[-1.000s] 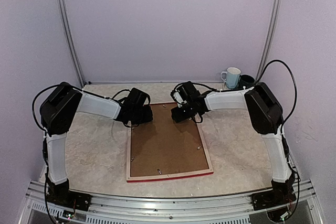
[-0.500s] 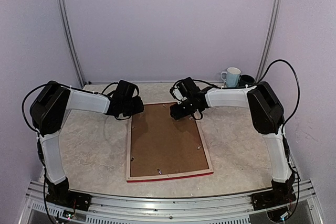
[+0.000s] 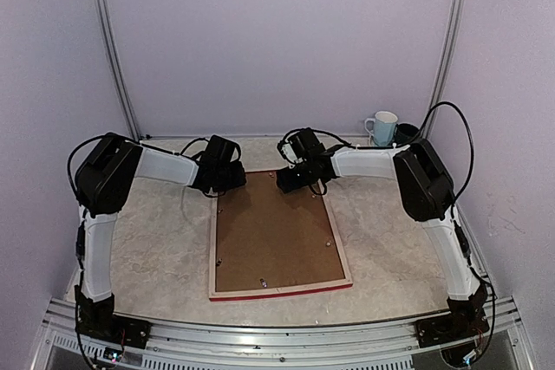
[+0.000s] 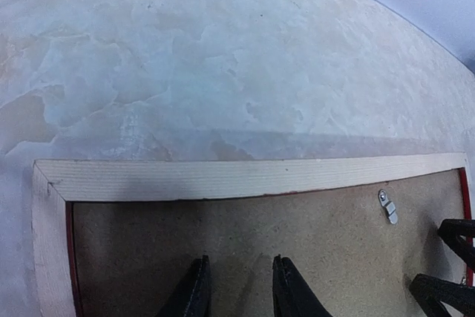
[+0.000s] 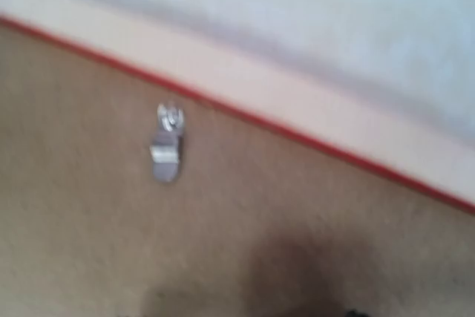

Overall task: Put the photo into the frame
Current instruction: Press the backboard down.

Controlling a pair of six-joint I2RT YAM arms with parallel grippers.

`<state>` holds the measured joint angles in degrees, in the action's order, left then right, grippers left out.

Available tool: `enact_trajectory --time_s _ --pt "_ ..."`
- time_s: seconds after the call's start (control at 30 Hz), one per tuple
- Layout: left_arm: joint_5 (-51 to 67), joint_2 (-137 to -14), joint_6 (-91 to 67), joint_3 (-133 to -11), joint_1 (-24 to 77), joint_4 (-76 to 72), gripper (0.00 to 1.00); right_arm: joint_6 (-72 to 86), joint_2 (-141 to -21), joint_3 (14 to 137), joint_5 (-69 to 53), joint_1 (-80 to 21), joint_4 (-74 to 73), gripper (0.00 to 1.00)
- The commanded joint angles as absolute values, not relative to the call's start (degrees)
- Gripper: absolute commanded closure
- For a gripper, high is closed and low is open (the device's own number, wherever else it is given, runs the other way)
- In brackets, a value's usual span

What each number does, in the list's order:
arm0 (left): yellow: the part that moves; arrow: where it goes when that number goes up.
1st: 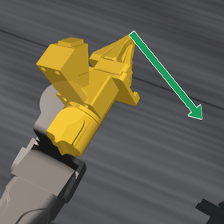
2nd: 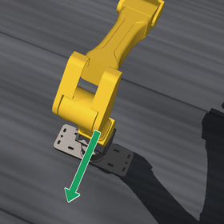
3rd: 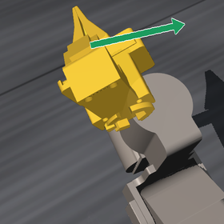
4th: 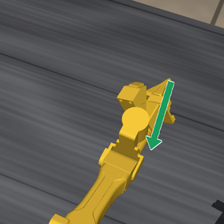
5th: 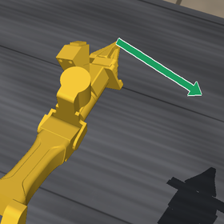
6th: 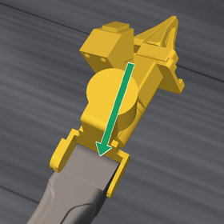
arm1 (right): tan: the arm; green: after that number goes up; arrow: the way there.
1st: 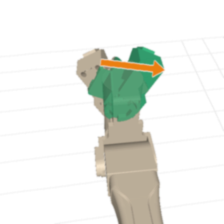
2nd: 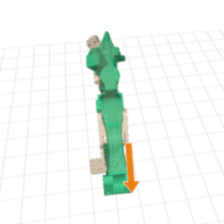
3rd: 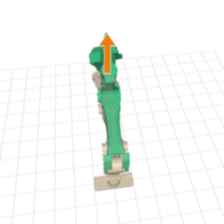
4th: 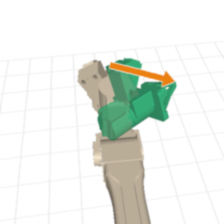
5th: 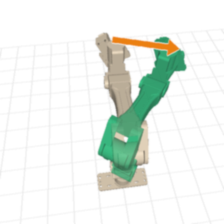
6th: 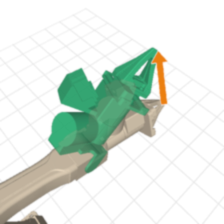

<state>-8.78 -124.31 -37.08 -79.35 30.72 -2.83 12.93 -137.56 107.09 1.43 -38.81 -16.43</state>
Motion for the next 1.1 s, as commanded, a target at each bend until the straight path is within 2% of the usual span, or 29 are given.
enact_trajectory --time_s 0.0,0.63,0.93,1.07 --pt "-10.9 -125.4 -35.6 -80.2 31.2 2.4 0.7 14.1 -140.0 106.5 0.1 -38.1 -18.9 0.39" --pt "-7.3 -126.1 -36.1 -79.0 29.2 4.3 0.7 14.4 -135.8 103.1 -3.5 -37.9 -19.9 0.4" --pt "-7.7 -115.9 -34.8 -78.0 29.2 2.8 0.64 14.1 -122.7 99.7 -5.1 -38.0 -19.0 0.36" --pt "-8.2 -108.1 -34.5 -73.6 29.3 2.6 0.57 13.4 -116.6 95.4 -3.7 -38.0 -19.2 0.33"
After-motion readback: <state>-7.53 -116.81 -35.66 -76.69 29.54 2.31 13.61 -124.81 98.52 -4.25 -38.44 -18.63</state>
